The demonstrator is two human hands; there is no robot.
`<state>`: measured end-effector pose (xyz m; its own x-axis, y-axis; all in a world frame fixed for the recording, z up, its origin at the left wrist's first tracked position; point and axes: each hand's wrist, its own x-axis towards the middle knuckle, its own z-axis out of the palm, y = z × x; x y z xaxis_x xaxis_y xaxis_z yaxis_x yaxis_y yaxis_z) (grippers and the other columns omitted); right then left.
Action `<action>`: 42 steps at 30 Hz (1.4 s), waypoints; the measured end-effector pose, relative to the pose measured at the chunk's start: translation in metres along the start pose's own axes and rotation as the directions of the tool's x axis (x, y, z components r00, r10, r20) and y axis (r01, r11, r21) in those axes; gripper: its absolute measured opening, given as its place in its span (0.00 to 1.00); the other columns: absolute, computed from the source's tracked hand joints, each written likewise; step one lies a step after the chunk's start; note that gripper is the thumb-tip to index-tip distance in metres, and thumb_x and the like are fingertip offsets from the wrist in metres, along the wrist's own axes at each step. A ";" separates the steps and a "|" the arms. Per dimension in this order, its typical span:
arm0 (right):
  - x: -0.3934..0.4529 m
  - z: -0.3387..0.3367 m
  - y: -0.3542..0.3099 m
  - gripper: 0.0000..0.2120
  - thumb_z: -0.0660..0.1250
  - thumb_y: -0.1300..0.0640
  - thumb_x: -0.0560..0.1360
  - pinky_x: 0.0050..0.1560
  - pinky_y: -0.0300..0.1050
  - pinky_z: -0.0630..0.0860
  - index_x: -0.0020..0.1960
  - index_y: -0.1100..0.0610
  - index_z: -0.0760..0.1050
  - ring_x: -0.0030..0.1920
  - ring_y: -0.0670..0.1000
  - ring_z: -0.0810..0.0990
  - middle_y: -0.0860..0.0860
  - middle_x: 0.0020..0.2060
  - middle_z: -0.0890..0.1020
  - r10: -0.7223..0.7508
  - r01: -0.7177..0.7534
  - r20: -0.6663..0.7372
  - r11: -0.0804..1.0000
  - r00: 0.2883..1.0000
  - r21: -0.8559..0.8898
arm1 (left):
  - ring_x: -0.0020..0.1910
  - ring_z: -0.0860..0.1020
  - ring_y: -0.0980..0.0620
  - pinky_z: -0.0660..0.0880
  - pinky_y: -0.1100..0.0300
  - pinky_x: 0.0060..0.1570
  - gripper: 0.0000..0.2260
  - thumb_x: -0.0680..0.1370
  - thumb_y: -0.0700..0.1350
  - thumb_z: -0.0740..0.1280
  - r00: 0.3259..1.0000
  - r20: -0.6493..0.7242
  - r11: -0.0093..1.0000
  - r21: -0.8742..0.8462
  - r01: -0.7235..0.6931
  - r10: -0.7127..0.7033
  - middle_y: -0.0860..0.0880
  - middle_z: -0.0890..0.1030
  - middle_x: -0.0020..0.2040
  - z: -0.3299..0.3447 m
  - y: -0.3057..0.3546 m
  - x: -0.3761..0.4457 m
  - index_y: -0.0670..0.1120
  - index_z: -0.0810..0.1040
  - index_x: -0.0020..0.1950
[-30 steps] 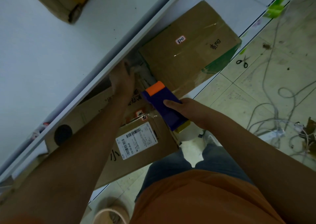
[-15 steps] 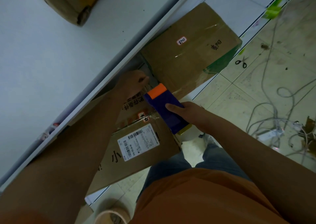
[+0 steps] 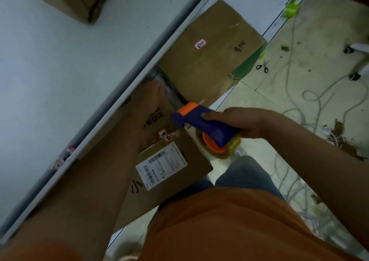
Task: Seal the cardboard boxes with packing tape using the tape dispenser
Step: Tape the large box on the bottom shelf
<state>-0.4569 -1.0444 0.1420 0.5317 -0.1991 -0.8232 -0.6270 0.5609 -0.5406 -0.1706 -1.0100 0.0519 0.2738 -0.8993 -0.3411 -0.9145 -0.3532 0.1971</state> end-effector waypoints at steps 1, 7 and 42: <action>-0.009 -0.001 0.010 0.22 0.67 0.41 0.75 0.35 0.39 0.78 0.52 0.60 0.78 0.35 0.48 0.83 0.53 0.39 0.86 0.038 -0.038 -0.018 0.999 0.999 -0.034 | 0.45 0.76 0.49 0.70 0.56 0.42 0.13 0.85 0.46 0.55 1.000 0.008 1.000 -0.006 0.012 -0.011 0.44 0.81 0.53 0.002 0.000 0.001 0.48 0.80 0.60; -0.028 0.020 0.044 0.23 0.67 0.39 0.75 0.35 0.39 0.77 0.54 0.60 0.78 0.36 0.47 0.83 0.52 0.39 0.85 0.074 -0.070 -0.064 0.996 0.995 0.056 | 0.53 0.78 0.39 0.74 0.48 0.52 0.14 0.84 0.49 0.57 0.995 -0.101 1.000 -0.003 -0.004 0.003 0.41 0.81 0.54 0.001 0.004 0.002 0.43 0.80 0.55; -0.050 0.041 0.119 0.32 0.72 0.39 0.67 0.35 0.41 0.79 0.61 0.60 0.75 0.39 0.51 0.83 0.55 0.44 0.85 0.171 -0.163 -0.077 0.982 0.982 0.100 | 0.80 0.43 0.42 0.46 0.35 0.75 0.22 0.81 0.55 0.50 0.914 0.055 0.844 0.367 -0.392 0.401 0.52 0.52 0.81 0.011 0.037 -0.077 0.59 0.63 0.76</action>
<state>-0.5347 -0.9344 0.1264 0.3711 -0.1619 -0.9144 -0.6454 0.6630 -0.3793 -0.2290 -0.9510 0.0753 -0.1331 -0.9497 -0.2836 -0.9881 0.1494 -0.0368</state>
